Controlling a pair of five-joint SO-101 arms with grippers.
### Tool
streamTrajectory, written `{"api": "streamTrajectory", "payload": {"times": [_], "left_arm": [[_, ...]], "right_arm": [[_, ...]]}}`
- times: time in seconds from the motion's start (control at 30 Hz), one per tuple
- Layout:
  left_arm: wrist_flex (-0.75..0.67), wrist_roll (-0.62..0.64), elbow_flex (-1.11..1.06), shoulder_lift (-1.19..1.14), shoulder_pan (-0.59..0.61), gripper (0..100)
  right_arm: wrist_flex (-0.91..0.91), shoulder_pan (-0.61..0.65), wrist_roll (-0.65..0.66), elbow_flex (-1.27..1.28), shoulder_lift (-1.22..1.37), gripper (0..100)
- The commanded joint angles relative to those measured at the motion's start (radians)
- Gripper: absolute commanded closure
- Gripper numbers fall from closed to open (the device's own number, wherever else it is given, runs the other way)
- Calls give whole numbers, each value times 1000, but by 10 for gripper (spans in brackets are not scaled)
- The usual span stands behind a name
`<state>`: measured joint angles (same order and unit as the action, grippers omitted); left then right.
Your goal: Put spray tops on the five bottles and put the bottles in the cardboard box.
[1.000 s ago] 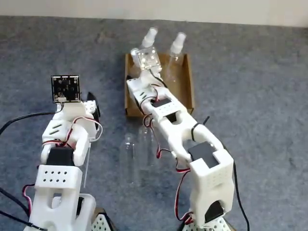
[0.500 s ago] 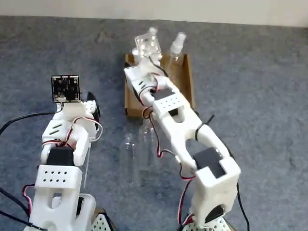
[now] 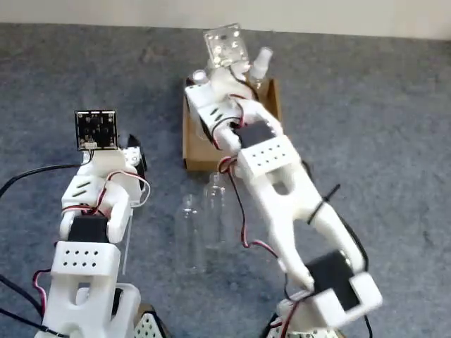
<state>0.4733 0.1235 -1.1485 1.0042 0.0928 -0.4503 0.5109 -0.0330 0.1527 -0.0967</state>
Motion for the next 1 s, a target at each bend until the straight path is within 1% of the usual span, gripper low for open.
{"api": "streamTrajectory", "payload": {"times": [0.0,0.1,0.17,0.27,0.37,0.47,0.57,0.63,0.67,0.73,0.83,0.9,0.97], "left_arm": [[-23,11,38,-4,10,995],[-18,8,81,-10,27,995],[49,8,160,-21,68,995],[264,-8,351,-97,154,995],[512,-112,602,-259,234,995],[732,-209,878,-461,344,995],[872,-293,1113,-653,458,983],[942,-334,1227,-766,510,930],[976,-354,1271,-816,532,900],[1033,-419,1326,-900,561,862],[1129,-600,1336,-960,578,861],[1211,-701,1302,-963,590,860],[1261,-776,1234,-943,607,860]], "right_arm": [[-148,7,11,-62,-179,782],[-272,7,11,-59,-269,782],[-369,7,11,-47,-311,782],[-572,7,11,-15,-354,782],[-739,21,6,-8,-355,782],[-837,96,6,4,-354,782],[-912,180,5,58,-340,782],[-918,217,-2,90,-315,782],[-917,225,-25,102,-295,781],[-923,226,-68,119,-246,779],[-928,226,-103,136,-182,778],[-928,219,-109,166,-153,778],[-917,208,-120,199,-140,778]]}}
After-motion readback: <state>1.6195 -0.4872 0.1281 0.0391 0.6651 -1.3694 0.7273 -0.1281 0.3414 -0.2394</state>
